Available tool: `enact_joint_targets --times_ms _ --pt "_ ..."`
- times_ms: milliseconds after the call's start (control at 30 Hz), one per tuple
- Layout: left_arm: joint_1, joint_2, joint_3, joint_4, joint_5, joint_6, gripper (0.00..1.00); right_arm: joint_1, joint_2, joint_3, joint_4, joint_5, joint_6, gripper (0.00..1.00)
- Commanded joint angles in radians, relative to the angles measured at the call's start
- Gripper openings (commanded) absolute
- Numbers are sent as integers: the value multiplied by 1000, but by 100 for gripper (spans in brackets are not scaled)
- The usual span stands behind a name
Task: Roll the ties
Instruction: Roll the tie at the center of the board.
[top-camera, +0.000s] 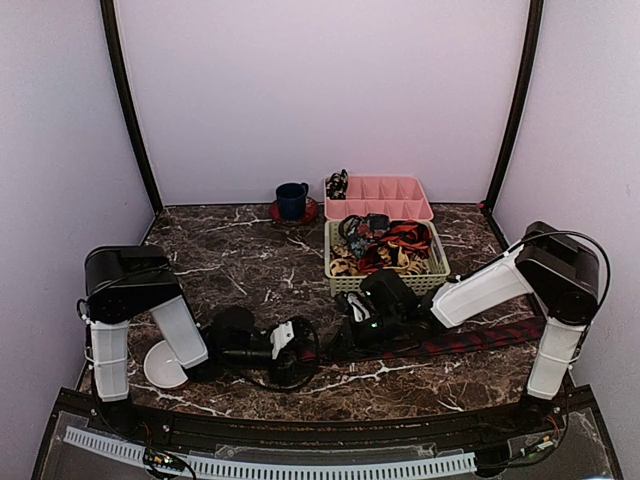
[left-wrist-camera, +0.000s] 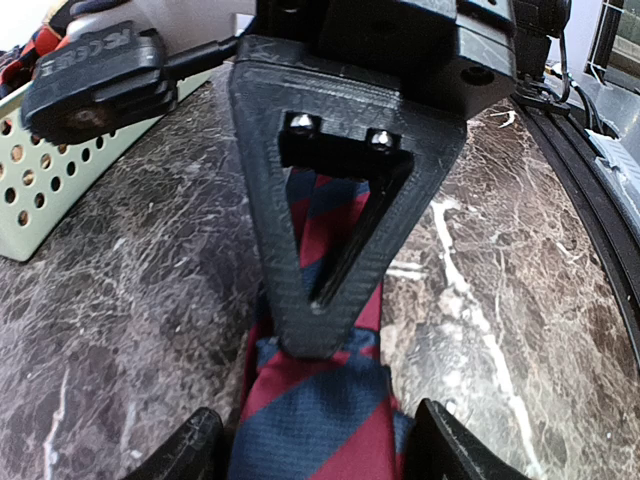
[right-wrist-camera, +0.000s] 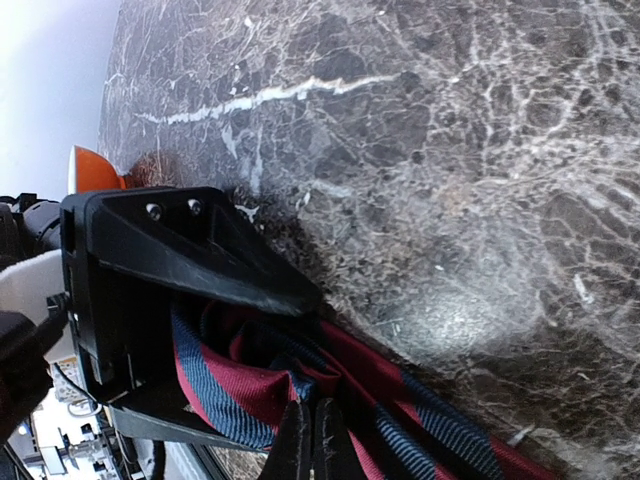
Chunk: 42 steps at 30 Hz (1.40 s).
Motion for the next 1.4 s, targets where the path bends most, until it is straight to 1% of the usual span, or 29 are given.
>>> enact_joint_targets --times_ms 0,67,100,200,267,333,467,533,667,733,767,900,1000,1067,1200,1367 --pt "-11 16 21 5 -5 -13 62 19 4 12 11 7 23 0" --pt "-11 16 13 6 -14 -11 50 18 2 0 11 9 26 0" --pt "-11 16 7 8 -19 -9 45 18 -2 -10 16 8 28 2" --pt "-11 17 -8 2 -21 -6 37 15 -25 -35 45 1 49 16" --pt "-11 17 -12 -4 -19 -4 37 13 -40 -41 52 0 57 19" --pt "-11 15 -18 1 -17 -4 36 13 -49 -44 70 -9 67 20" --pt "-11 14 -11 -24 -7 4 36 13 -37 -31 89 -26 67 10" --pt "-11 14 -11 -26 -5 6 36 13 -26 -30 109 -40 74 8" --pt "-11 14 -6 -43 4 14 35 14 -12 -28 144 -62 96 19" --pt "-11 14 -4 -47 8 16 35 14 -9 -23 144 -62 94 19" --pt "-11 14 -4 -47 10 15 35 14 -6 -20 142 -64 92 17" --pt "-11 13 -7 -42 8 16 35 14 8 -16 127 -65 86 0" --pt "-9 7 -28 -7 2 5 40 13 13 -33 113 -56 84 0" --pt "-8 -3 -48 32 -3 -4 48 13 17 -49 97 -38 79 0" --pt "-8 -11 -71 67 -18 -9 58 13 47 -66 77 -12 60 0" --pt "6 -6 -135 193 -35 -33 61 13 89 -59 64 7 44 0"
